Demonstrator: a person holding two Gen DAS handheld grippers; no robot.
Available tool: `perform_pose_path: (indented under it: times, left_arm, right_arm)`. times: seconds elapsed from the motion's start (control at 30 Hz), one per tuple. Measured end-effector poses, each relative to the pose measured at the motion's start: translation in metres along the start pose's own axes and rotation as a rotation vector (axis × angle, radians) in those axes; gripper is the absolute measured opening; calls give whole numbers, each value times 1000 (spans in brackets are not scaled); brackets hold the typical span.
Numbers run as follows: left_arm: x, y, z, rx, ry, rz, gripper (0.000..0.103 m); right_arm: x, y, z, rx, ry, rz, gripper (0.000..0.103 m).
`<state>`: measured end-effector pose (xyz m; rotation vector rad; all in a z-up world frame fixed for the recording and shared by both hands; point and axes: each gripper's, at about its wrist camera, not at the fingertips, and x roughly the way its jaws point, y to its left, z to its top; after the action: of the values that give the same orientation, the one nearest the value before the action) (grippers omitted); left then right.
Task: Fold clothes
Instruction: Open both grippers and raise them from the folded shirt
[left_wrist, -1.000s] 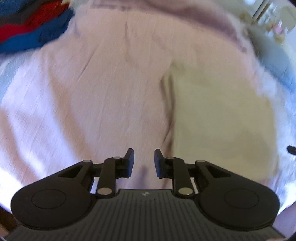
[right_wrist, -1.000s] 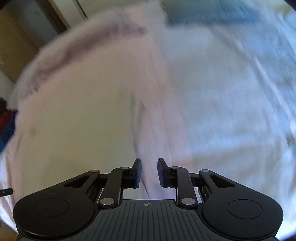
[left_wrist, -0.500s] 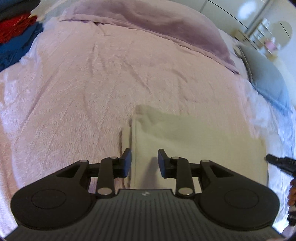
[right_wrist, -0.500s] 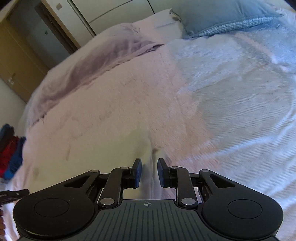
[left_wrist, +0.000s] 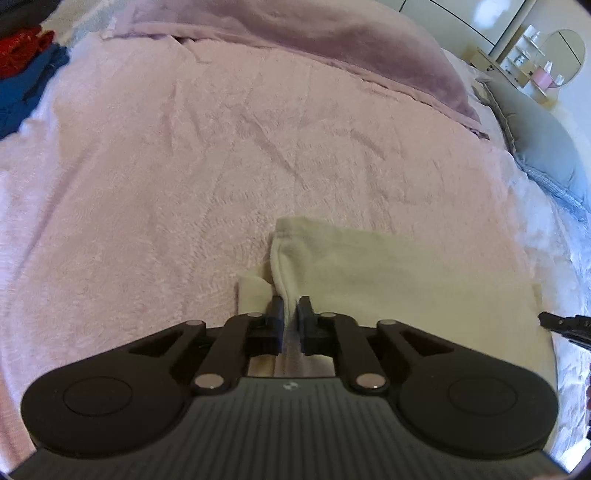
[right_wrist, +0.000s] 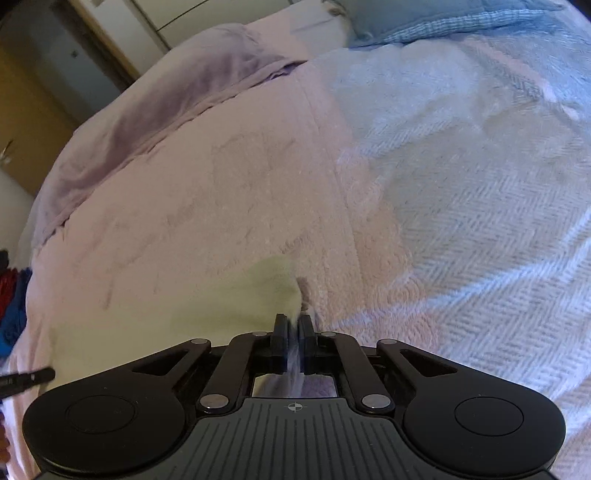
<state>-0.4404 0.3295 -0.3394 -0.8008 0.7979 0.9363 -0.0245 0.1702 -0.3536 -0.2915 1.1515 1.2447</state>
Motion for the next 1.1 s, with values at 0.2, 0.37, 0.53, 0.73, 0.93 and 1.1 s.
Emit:
perform_pose_path:
  times: [0.2, 0.37, 0.53, 0.73, 0.93, 1.1]
  left_arm:
    - [-26, -10, 9, 19, -95, 36, 11]
    - [21, -30, 9, 151, -19, 77, 15]
    - [9, -21, 1, 63, -49, 84, 11]
    - [-48, -33, -51, 50, -25, 142, 11]
    - [-59, -40, -92, 6, 90, 270, 13]
    - [-74, -43, -106, 8, 104, 289, 14]
  right_arm:
    - [-16, 26, -3, -83, -66, -61, 18]
    - [9, 41, -16, -184, -12, -75, 19]
    - [-14, 42, -15, -187, -67, -78, 19]
    - [-72, 43, -61, -183, -69, -26, 19]
    - [-55, 45, -100, -229, 84, -115, 19]
    - [-89, 55, -104, -230, 22, -86, 19]
